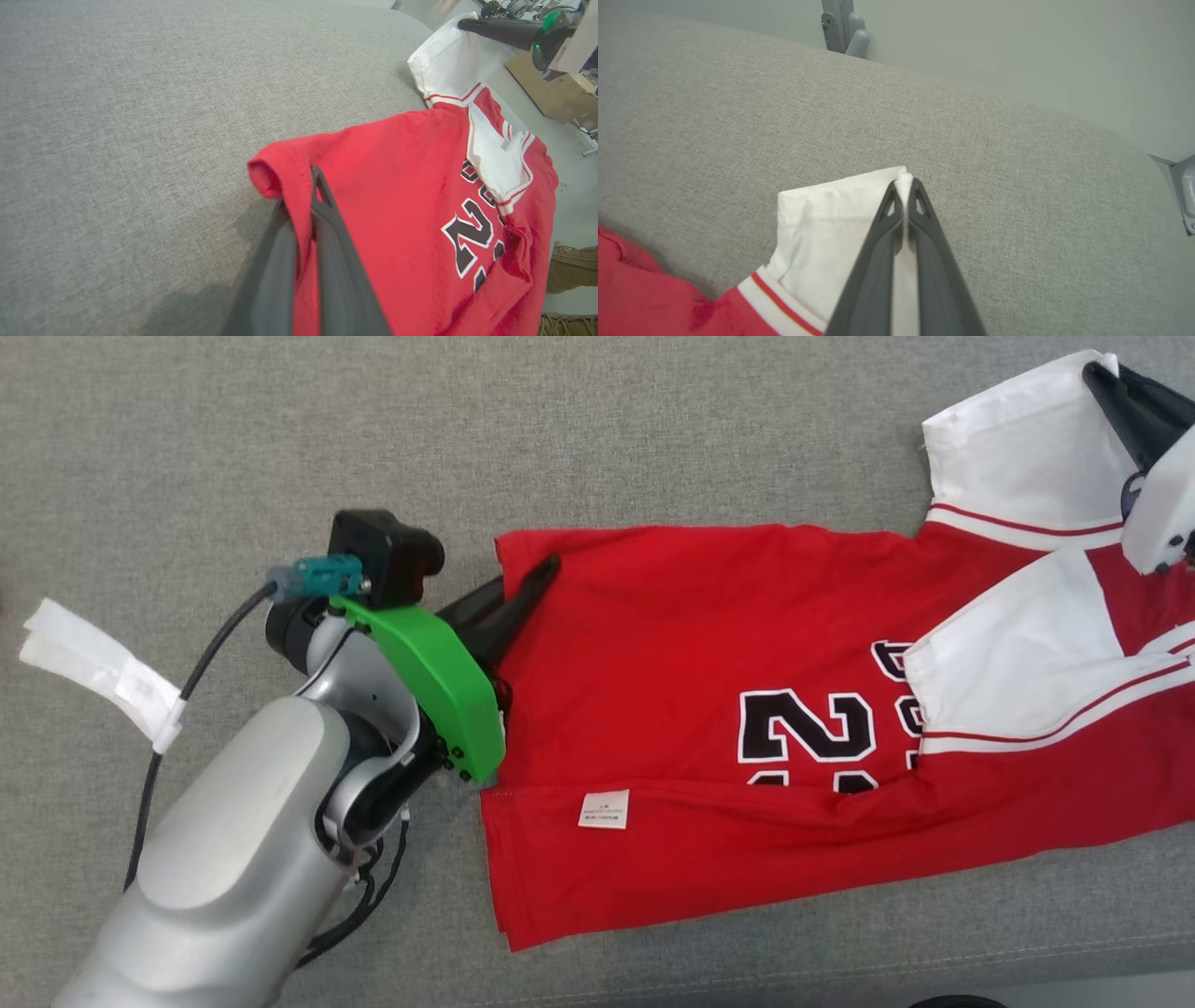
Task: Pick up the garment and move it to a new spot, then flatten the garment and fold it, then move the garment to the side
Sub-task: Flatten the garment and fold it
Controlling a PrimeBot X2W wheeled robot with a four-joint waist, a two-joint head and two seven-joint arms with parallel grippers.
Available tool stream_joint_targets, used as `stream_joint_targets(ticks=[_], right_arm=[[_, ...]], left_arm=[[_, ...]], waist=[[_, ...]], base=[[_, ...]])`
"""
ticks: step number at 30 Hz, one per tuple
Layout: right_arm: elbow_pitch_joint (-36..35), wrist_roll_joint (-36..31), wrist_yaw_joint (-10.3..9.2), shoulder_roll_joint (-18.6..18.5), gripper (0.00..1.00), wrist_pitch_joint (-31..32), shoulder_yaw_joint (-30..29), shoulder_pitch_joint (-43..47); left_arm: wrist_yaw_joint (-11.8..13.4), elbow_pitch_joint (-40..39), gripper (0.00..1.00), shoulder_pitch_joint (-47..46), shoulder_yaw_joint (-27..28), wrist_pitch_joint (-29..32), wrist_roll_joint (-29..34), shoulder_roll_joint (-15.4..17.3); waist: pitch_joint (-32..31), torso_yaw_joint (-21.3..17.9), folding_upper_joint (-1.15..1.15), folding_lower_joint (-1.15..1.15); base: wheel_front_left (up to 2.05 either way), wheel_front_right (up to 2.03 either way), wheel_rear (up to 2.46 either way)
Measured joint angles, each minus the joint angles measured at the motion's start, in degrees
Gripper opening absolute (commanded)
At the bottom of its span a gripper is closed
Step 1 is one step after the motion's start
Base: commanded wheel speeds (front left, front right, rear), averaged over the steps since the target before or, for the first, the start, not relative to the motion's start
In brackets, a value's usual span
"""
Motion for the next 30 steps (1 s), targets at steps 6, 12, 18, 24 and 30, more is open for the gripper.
stream_joint_targets(ticks=[6, 12, 18, 24, 30], right_arm=[[-4.3, 2.1, 0.00, -4.5, 0.00, -2.6, 1.2, 6.1], [-6.5, 4.8, 0.00, -7.6, 0.00, -6.3, 1.0, 13.5], [-7.2, 5.9, 0.00, -9.2, 0.00, -8.6, 0.8, 19.1], [-6.8, 6.6, 0.00, -8.4, 0.00, -10.6, 0.0, 23.1], [-7.4, 6.9, 0.00, -8.3, 0.00, -12.4, -1.5, 27.1]], left_arm=[[1.8, -8.2, 0.00, 7.9, -2.0, -3.2, 1.8, 1.5], [5.7, -15.2, 0.00, 18.3, -2.6, -6.4, 1.4, 2.9], [8.2, -17.2, 0.00, 26.6, -2.8, -7.4, -2.5, 2.6], [9.1, -12.6, 0.00, 29.2, -2.4, -9.2, -3.9, 1.5], [10.0, -11.6, 0.00, 31.8, -1.9, -9.8, -5.6, 1.5]], waist=[[-4.3, -0.4, 0.00, 0.00], [-8.8, -0.8, 0.00, 0.00], [-11.8, -1.9, 0.00, 0.00], [-12.4, -3.2, 0.00, -0.01], [-12.4, -3.6, 0.00, -0.01]], base=[[0.00, 0.00, 0.00], [0.00, 0.00, 0.00], [0.00, 0.00, 0.00], [0.00, 0.00, 0.00], [0.00, 0.00, 0.00]])
